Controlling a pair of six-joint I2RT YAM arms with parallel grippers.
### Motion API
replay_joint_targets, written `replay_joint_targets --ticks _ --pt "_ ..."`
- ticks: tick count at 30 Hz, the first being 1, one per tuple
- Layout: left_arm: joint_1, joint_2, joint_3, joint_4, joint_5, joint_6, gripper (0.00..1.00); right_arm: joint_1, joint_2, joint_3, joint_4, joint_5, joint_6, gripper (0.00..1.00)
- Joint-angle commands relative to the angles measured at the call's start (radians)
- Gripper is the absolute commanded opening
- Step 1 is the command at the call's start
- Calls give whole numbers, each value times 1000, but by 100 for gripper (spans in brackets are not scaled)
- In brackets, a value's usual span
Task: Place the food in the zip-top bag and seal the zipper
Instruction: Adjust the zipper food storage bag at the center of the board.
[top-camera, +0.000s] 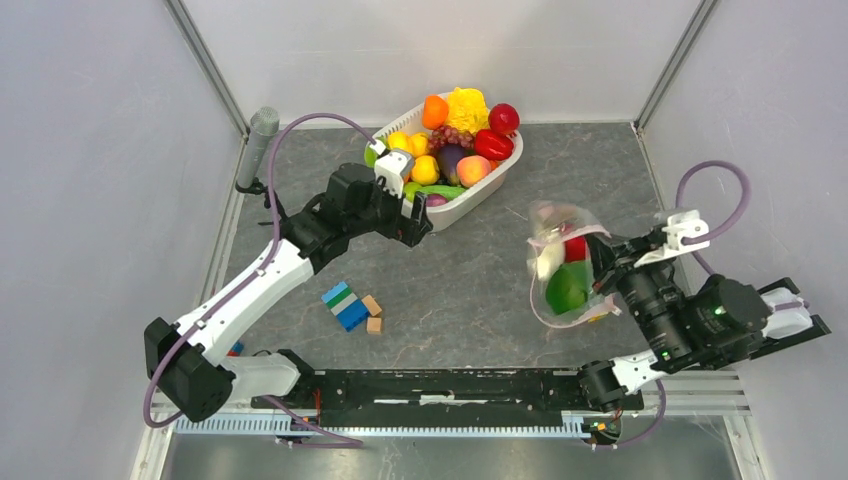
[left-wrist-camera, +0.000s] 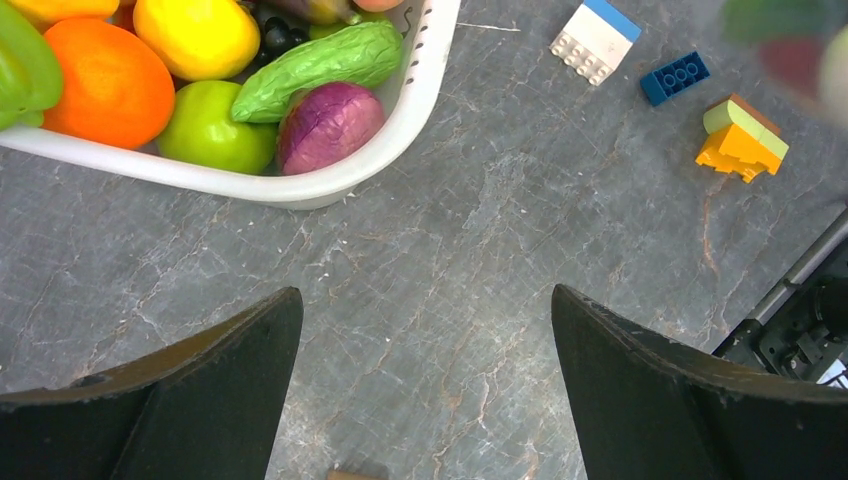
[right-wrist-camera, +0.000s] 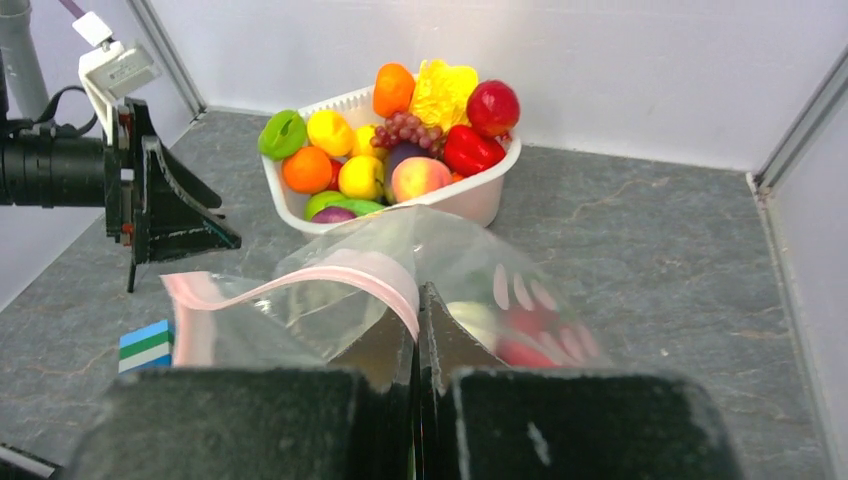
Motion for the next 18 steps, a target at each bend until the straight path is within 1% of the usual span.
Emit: replay_joint_targets --ticks 1,2,7,10,14,16,17,18 --pt "4 23 48 57 44 47 100 -5 81 149 -155 310 7 0" --pt "4 32 54 56 45 48 100 -10 91 157 -180 311 31 0" --pt "4 74 82 59 62 49 100 -86 126 183 -162 308 6 0" --pt "4 79 77 61 66 43 100 -89 158 181 -150 305 -9 0" --pt "4 70 57 72 67 27 100 -93 261 197 -193 286 -6 0" --pt "4 66 49 78 67 18 100 -121 305 197 -198 245 -12 0" --pt "4 63 46 82 66 15 100 -166 327 188 -175 190 -38 0" --pt "4 62 44 82 62 11 100 -223 344 151 -68 142 -149 0"
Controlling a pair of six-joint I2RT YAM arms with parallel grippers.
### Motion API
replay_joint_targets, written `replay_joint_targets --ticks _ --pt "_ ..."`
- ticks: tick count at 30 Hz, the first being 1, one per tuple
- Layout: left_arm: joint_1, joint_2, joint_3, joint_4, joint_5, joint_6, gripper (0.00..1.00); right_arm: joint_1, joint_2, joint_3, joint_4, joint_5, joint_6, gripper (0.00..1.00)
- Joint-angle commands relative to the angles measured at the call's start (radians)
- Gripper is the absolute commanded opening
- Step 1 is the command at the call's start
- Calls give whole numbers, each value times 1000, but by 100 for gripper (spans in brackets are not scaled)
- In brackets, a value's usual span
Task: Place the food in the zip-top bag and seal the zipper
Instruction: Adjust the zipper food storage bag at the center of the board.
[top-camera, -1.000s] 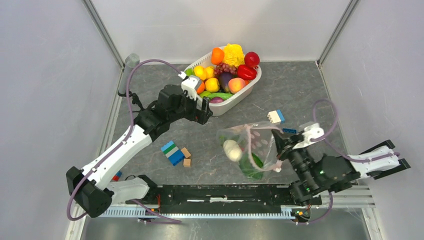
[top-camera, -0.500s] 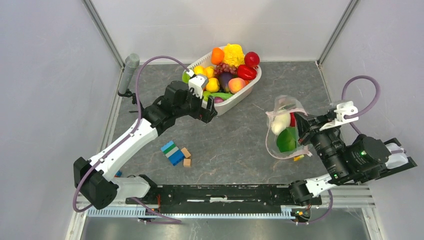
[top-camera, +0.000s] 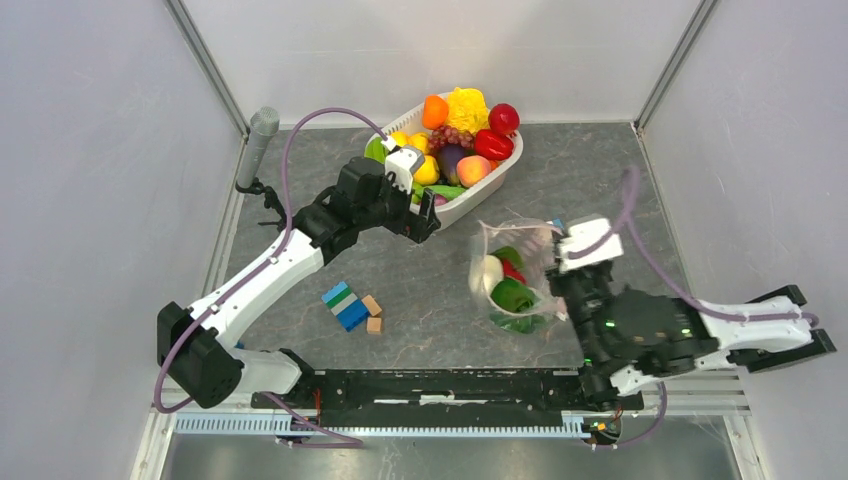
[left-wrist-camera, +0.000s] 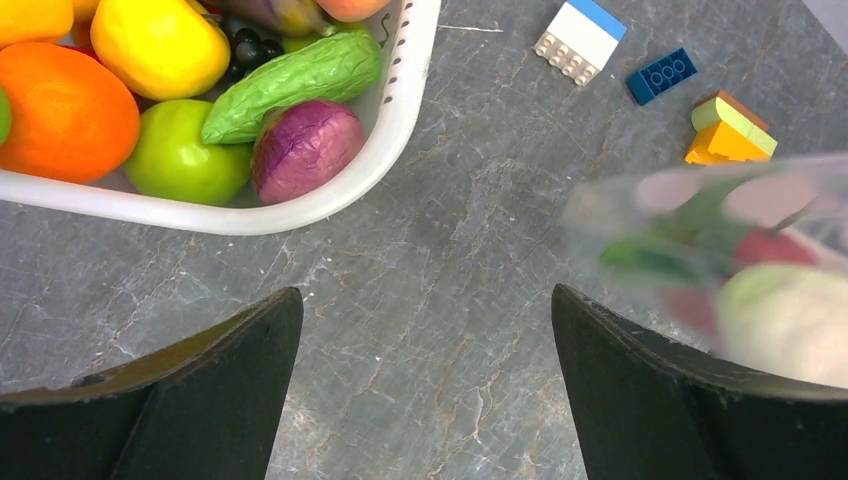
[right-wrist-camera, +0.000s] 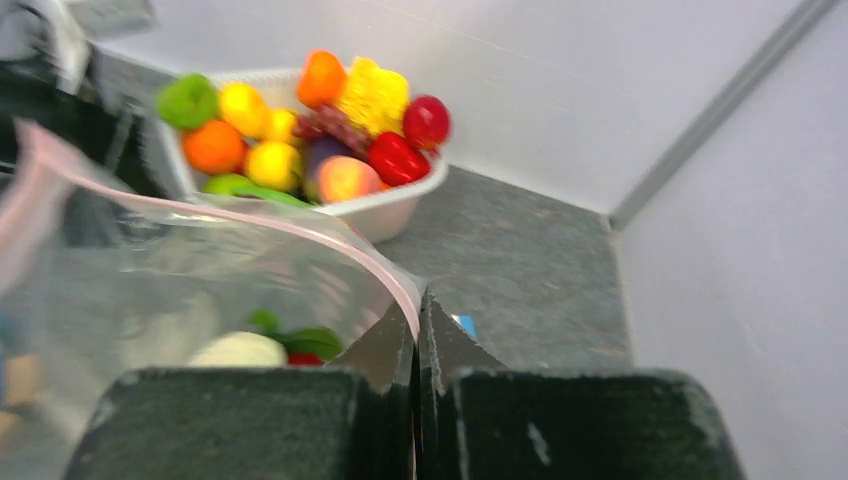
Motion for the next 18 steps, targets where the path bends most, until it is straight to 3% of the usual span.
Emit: replay_joint_targets --ticks 1,3,5,6,10,15,18 --pt "4 -21 4 54 8 -5 100 -167 83 -67 258 110 -278 0" --pt "4 -24 5 44 -6 -10 100 -285 112 -190 637 74 -593 0" --pt "6 -34 6 29 -16 -9 100 -387 124 -223 804 19 -708 0" --pt "6 -41 6 23 -24 -6 100 -414 128 -192 748 -4 -666 0" --pt "9 -59 7 8 -44 8 100 -597 160 132 67 -196 -176 0" --pt "10 -38 21 13 -26 17 100 -647 147 239 -18 -203 -219 0" --pt "10 -12 42 12 -1 29 100 -669 195 252 -203 -123 -138 0"
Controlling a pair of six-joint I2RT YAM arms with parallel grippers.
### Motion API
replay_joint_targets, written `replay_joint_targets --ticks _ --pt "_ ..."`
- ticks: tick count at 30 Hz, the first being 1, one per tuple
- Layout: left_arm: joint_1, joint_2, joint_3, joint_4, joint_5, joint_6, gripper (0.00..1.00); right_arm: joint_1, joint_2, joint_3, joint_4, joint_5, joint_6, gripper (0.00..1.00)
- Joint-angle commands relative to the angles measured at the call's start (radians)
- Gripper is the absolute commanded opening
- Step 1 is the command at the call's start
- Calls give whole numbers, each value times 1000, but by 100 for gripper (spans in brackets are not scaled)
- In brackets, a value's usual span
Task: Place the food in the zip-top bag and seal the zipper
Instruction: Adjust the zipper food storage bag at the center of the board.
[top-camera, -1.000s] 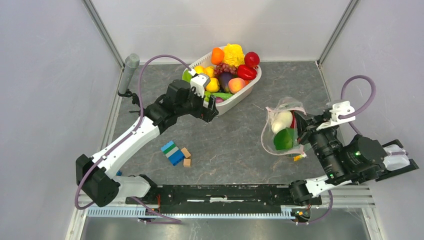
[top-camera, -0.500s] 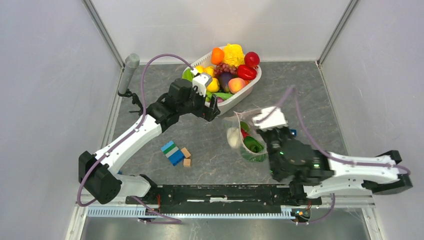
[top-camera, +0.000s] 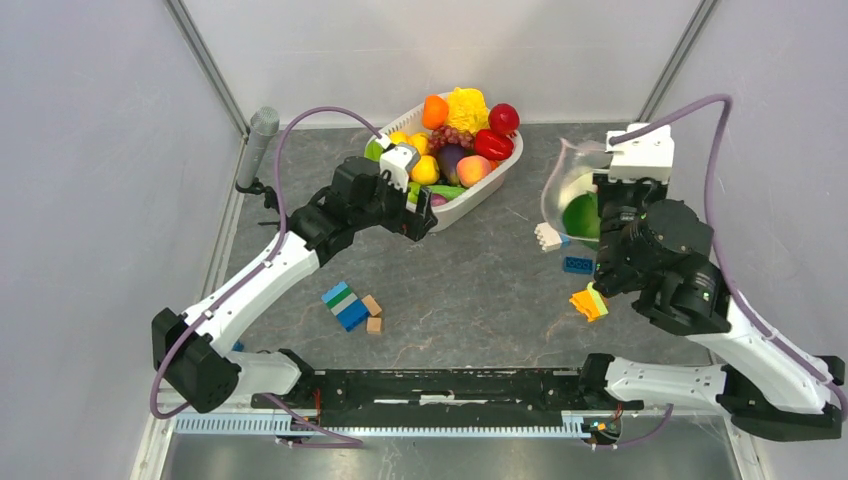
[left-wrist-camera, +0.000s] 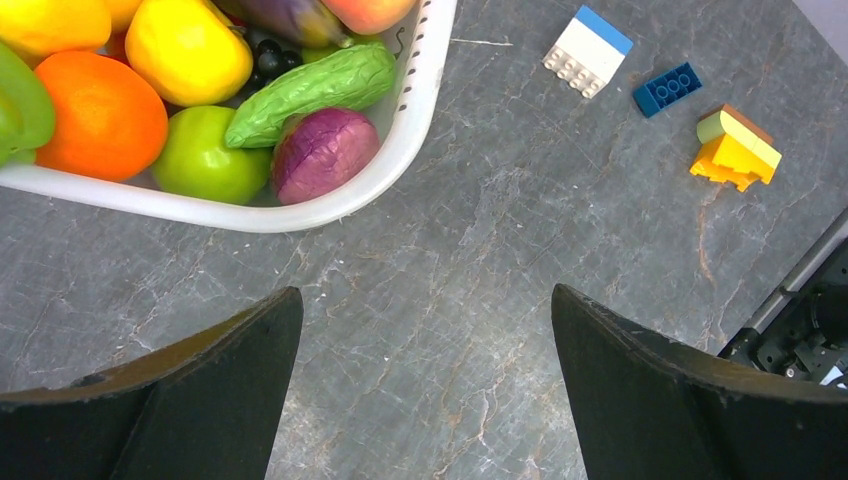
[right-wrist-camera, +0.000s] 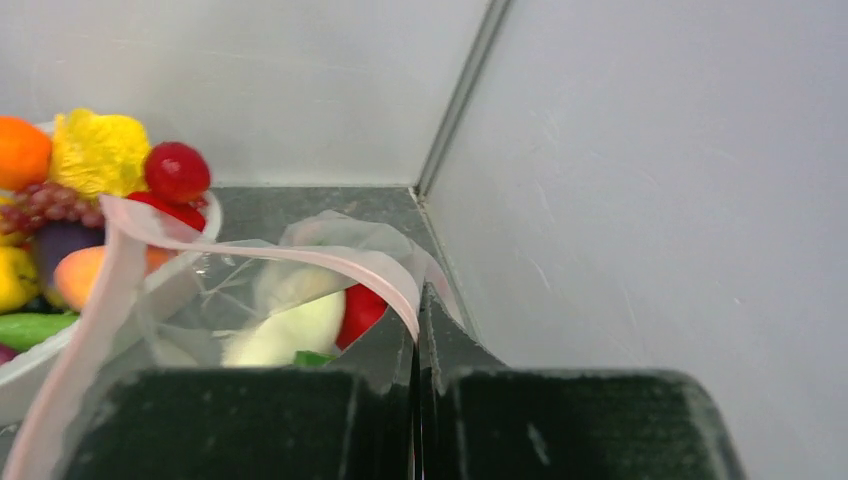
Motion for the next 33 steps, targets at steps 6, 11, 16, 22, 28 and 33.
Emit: replay_joint_targets --ticks 6,11,16,22,28,33 --pt "5 39 43 7 47 42 100 -293 106 -123 -425 -292 320 0" --pt "5 33 32 6 40 60 100 -355 90 -194 -383 -512 378 0" --pt "5 59 50 32 67 89 100 -370 61 -340 -353 -592 485 0" --pt "7 147 97 85 125 184 100 -397 -33 -471 -256 -709 543 0" --pt "7 295 164 80 126 260 100 -400 -81 -527 -228 -778 561 0" --pt "7 399 167 40 126 247 100 -400 -125 -566 -194 -843 581 0"
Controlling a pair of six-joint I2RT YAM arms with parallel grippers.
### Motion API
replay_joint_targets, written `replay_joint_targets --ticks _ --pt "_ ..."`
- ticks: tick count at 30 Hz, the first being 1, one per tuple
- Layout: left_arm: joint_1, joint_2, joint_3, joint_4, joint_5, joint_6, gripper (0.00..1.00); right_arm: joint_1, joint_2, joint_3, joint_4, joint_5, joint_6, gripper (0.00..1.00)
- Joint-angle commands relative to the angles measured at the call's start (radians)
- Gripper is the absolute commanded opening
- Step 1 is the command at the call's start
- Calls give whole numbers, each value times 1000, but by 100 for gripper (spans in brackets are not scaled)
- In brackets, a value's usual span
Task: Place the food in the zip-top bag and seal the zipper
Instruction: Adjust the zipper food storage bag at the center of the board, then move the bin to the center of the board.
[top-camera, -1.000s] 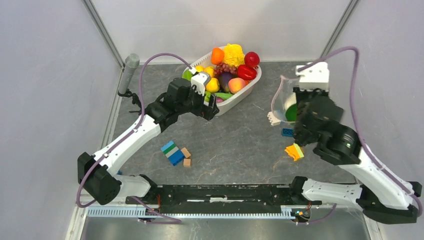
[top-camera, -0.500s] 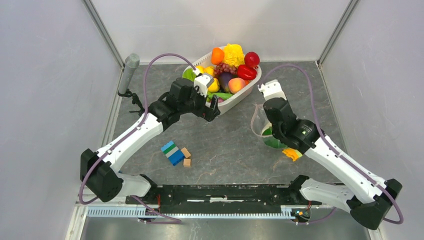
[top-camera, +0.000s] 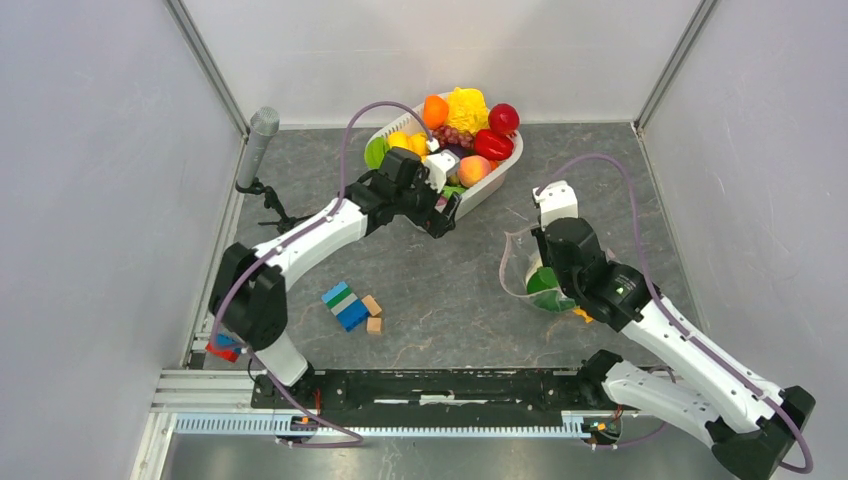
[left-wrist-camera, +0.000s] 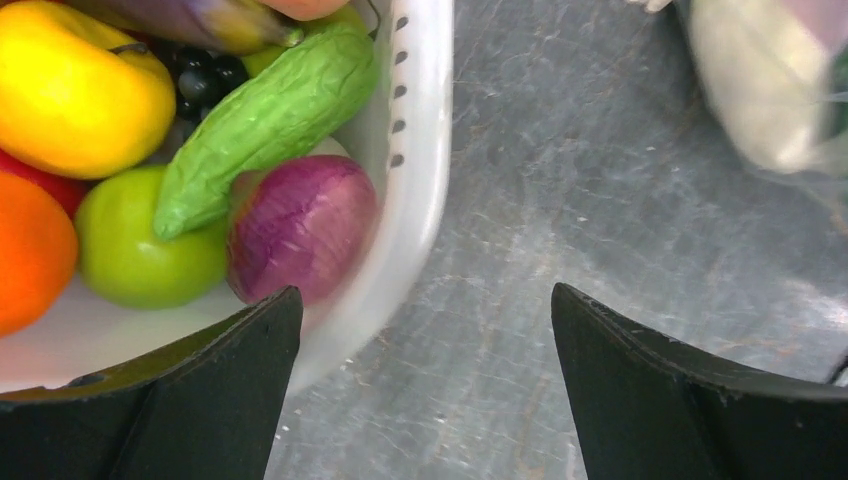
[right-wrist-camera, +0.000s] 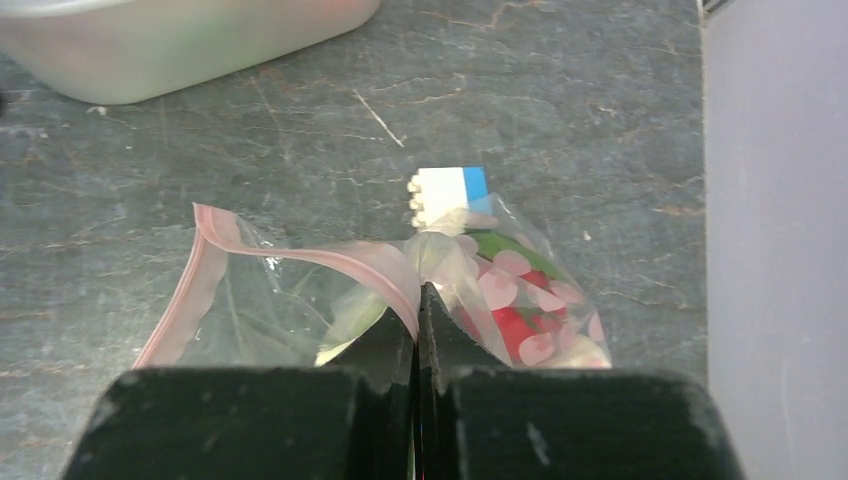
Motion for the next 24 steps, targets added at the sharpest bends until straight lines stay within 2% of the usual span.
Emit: replay_joint_targets --ticks 1,7,14,16,24 --pt "5 61 14 -12 23 32 100 -3 -44 -25 77 -88 40 0" --pt "-13 -26 -104 -33 91 -24 96 -3 -68 -53 99 -142 67 0" --pt "-67 -183 -275 -50 58 -73 94 -3 -89 -84 125 -171 80 0" --pt "-72 -225 -334 -52 27 -128 94 -4 -92 -90 124 -176 84 0" --pt "-125 -421 -404 -97 -30 -194 93 -4 -136 -143 159 -263 132 1"
